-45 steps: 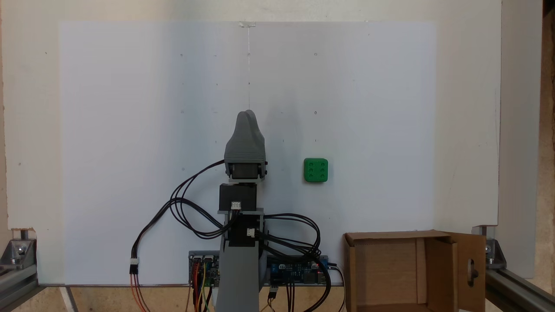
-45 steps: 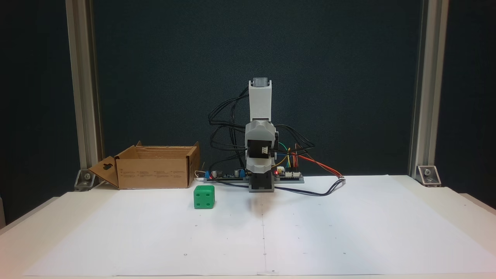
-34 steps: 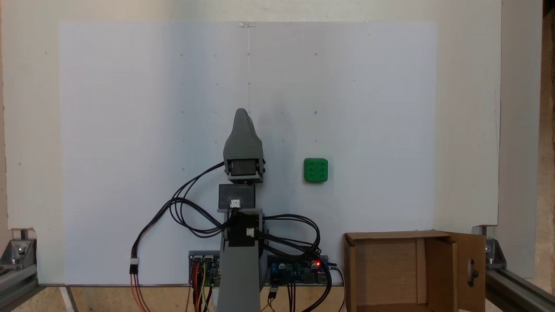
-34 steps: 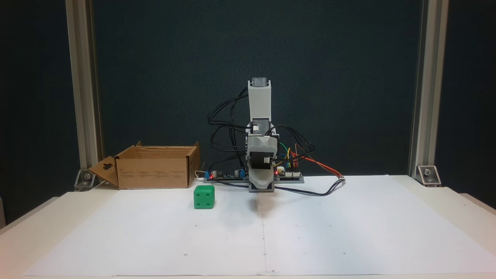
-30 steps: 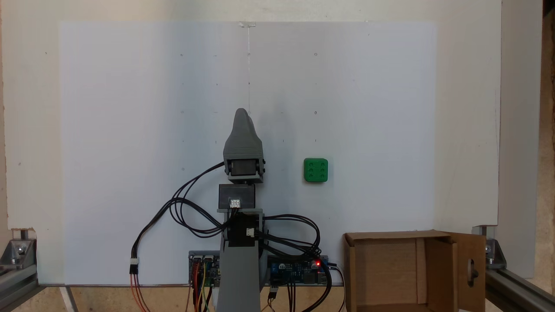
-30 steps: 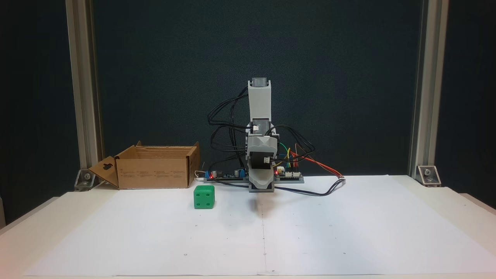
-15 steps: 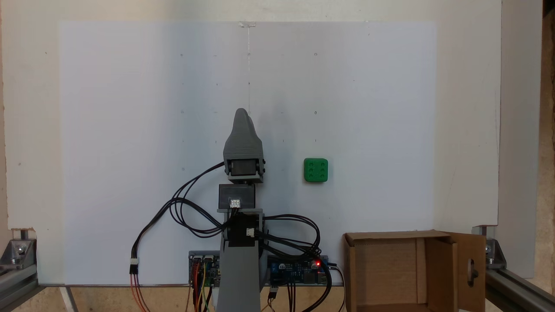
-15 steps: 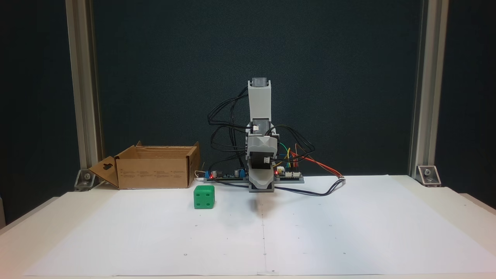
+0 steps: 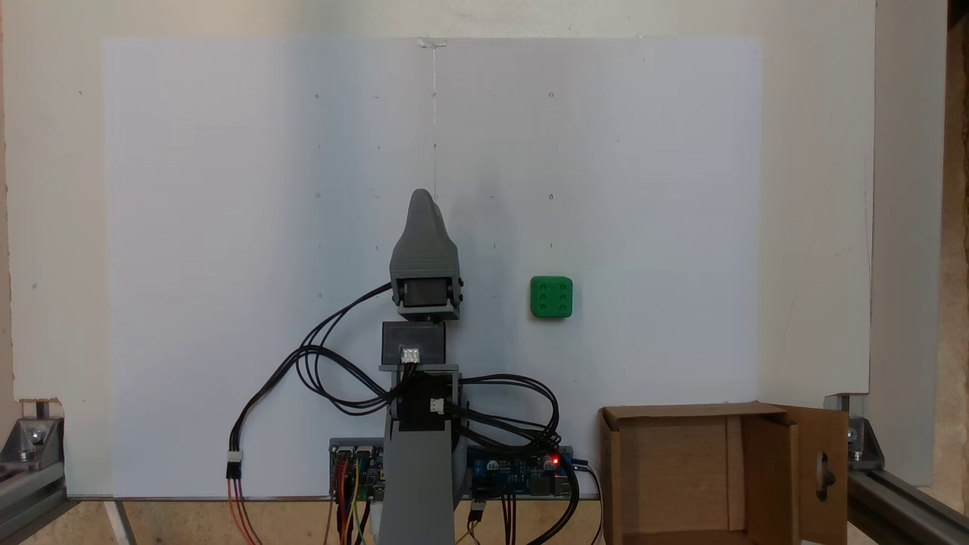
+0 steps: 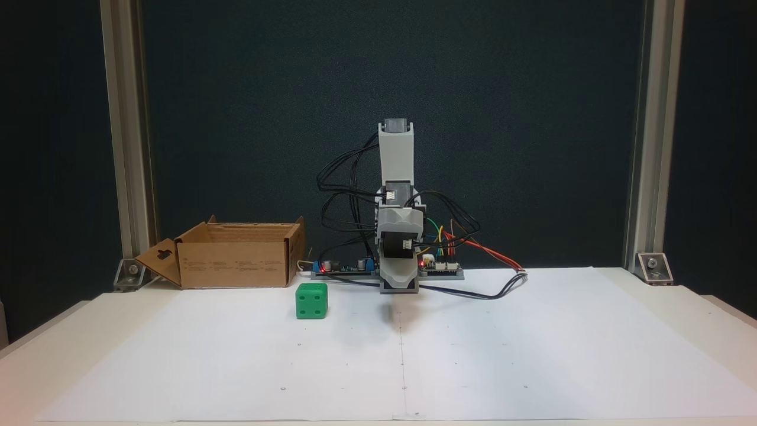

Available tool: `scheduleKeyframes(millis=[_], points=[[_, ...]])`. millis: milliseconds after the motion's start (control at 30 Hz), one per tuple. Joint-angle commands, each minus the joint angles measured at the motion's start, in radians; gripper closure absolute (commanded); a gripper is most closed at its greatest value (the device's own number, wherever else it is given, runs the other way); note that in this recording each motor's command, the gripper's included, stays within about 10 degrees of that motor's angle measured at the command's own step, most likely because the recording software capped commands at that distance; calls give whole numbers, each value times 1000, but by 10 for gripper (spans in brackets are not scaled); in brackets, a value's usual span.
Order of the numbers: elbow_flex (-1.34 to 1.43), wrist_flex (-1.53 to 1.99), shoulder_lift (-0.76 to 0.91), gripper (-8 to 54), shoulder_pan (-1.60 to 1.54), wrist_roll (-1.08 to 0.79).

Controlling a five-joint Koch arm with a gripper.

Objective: Grasp a green dice and put it in the bin.

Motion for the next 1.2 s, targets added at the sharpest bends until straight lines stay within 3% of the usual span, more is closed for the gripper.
scheduleKeyframes(millis=[0,333,733,1000,1167], points=[[17,-15,98,25,-6,28],[-150,201,100,24,0,28],[-474,998,98,22,3,34],[-793,1512,87,22,67,137],[-977,1827,-41,22,161,143]])
